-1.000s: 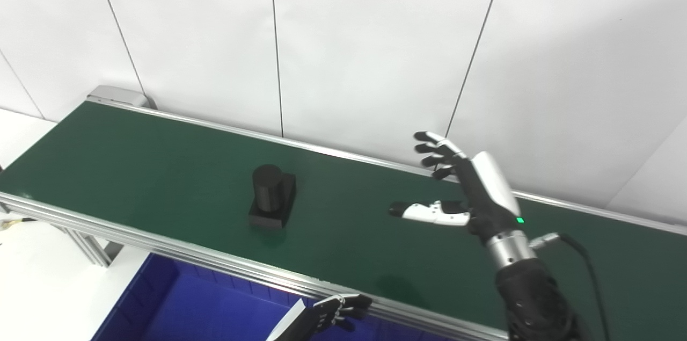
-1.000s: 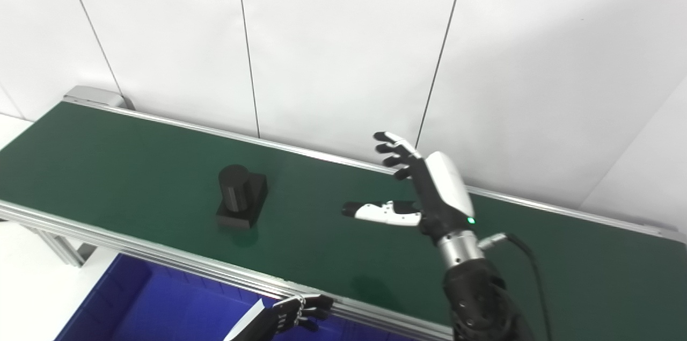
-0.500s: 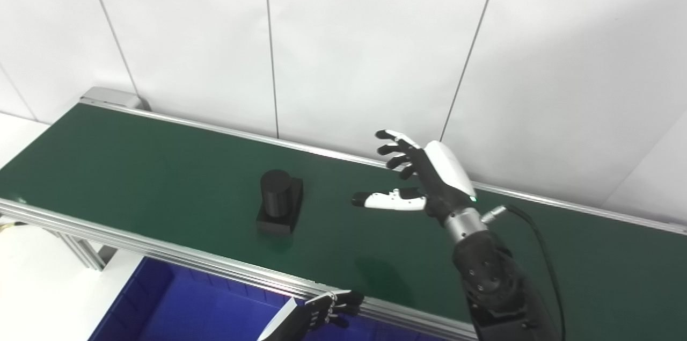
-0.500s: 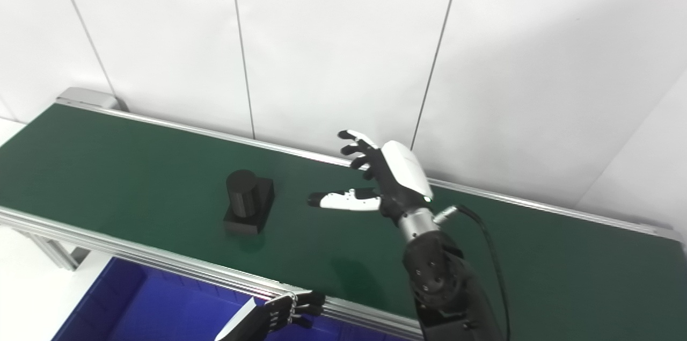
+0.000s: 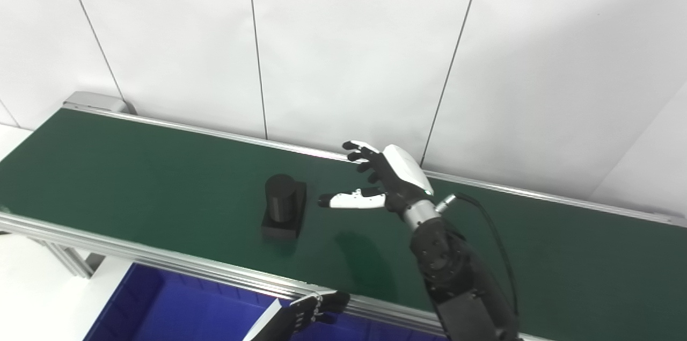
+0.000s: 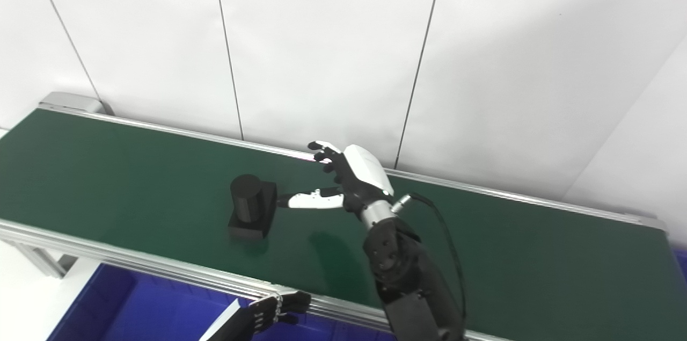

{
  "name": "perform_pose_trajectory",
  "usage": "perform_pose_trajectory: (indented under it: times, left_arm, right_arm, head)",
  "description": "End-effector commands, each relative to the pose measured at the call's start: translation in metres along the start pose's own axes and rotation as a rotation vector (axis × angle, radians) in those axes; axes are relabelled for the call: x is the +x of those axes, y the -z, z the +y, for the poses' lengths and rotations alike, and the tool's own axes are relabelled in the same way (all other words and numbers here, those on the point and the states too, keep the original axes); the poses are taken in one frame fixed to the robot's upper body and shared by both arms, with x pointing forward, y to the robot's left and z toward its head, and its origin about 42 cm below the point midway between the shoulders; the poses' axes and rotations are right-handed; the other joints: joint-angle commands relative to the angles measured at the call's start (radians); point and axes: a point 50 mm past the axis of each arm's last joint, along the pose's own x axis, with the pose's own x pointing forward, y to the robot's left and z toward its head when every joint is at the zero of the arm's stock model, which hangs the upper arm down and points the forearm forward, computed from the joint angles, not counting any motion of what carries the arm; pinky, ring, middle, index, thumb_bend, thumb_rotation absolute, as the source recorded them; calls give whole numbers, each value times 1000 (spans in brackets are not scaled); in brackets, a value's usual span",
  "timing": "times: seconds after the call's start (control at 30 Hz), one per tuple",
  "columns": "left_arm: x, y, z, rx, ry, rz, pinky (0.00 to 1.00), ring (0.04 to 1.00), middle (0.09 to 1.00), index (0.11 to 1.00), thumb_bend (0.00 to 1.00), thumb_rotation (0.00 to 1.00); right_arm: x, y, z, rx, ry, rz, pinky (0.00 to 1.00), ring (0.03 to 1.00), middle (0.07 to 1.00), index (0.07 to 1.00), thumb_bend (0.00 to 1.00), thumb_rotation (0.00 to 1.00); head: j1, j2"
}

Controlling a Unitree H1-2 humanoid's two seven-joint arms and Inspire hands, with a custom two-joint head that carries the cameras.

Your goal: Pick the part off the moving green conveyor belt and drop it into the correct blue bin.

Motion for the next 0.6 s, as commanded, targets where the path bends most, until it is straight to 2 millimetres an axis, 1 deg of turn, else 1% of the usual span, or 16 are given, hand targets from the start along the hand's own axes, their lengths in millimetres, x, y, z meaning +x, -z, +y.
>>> perform_pose_trajectory:
  times: [0.0, 0.27, 0.33, 0.37, 0.47, 0.5, 0.57]
  left_arm:
    - [2, -11, 8, 14, -2, -67, 789, 818, 831, 795, 872, 35]
    - [2, -11, 9, 9, 4, -70, 798, 822, 827, 787, 878, 21]
    - [2, -12, 8, 0, 2, -73, 801, 821, 827, 782, 882, 17]
    - [3, -12, 8, -3, 1, -74, 802, 819, 825, 779, 885, 18]
    - [3, -12, 8, -3, 3, -76, 804, 819, 825, 778, 887, 24]
    - [3, -12, 8, 0, 6, -76, 802, 820, 829, 781, 889, 35]
    - [4, -13, 7, 4, 8, -77, 799, 819, 830, 783, 892, 41]
  right_arm:
    - [16, -30, -10, -10, 39, -61, 657, 763, 821, 869, 942, 570]
    - [33, -40, 9, -68, -30, -39, 681, 806, 868, 881, 922, 542]
    - [37, -40, 16, -96, -37, -45, 696, 799, 857, 862, 930, 524]
    - [39, -39, 19, -109, -40, -45, 728, 815, 868, 870, 931, 523]
    - [40, -39, 24, -132, -44, -44, 756, 832, 879, 878, 929, 520]
    - [40, -39, 27, -142, -45, -43, 772, 840, 881, 881, 920, 508]
    - [39, -37, 35, -156, -47, -45, 772, 836, 878, 878, 914, 494]
  head:
    - [-5, 1]
    - [-20, 5]
    - [-21, 8]
    - [-19, 9]
    - [-16, 11]
    - [-13, 12]
    - [-9, 15]
